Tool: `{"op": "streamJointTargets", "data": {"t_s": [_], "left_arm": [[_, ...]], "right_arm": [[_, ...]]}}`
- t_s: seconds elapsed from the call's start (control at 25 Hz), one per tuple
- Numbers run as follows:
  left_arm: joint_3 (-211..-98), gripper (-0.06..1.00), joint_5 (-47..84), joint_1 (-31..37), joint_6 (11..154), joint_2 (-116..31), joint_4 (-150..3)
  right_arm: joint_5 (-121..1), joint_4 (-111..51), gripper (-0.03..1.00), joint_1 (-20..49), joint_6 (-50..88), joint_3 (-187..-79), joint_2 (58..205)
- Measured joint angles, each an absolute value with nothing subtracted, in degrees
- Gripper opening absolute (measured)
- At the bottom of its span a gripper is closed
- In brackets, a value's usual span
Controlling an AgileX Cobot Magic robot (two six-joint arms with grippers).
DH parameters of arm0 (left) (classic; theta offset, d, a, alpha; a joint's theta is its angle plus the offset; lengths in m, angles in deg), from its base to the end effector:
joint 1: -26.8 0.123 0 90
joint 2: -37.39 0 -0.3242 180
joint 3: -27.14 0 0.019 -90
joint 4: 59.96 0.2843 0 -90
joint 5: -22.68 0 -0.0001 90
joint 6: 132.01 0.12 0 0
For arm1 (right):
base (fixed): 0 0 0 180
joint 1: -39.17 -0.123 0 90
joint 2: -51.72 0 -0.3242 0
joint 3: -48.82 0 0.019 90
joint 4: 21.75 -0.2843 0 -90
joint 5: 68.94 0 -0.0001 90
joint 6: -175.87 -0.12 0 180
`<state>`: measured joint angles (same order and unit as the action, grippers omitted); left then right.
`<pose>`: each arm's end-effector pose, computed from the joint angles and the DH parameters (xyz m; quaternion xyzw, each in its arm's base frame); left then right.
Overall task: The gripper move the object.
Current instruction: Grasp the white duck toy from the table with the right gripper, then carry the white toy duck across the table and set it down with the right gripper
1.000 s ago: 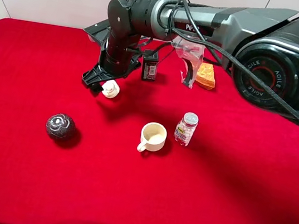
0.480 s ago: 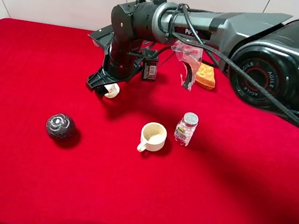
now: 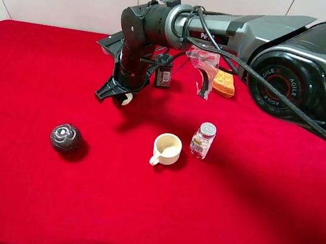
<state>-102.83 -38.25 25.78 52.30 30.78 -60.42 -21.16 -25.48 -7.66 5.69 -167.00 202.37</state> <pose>0.0113 -0.0010 0.2769 0.0399 0.8543 0.0109 0.5181 0.3956 0.4302 0.0654 -0.4529 0.8782 0.0737 0.1347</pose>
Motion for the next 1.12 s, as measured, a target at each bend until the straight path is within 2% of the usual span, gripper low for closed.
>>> {"op": "streamJointTargets", "data": {"t_s": [1.12], "left_arm": [[-102.83, 0.99, -38.25, 25.78, 52.3, 30.78, -60.42]], "right_arm": [[-16.49, -25.54, 0.33, -7.66, 5.69, -167.0, 198.5]]}}
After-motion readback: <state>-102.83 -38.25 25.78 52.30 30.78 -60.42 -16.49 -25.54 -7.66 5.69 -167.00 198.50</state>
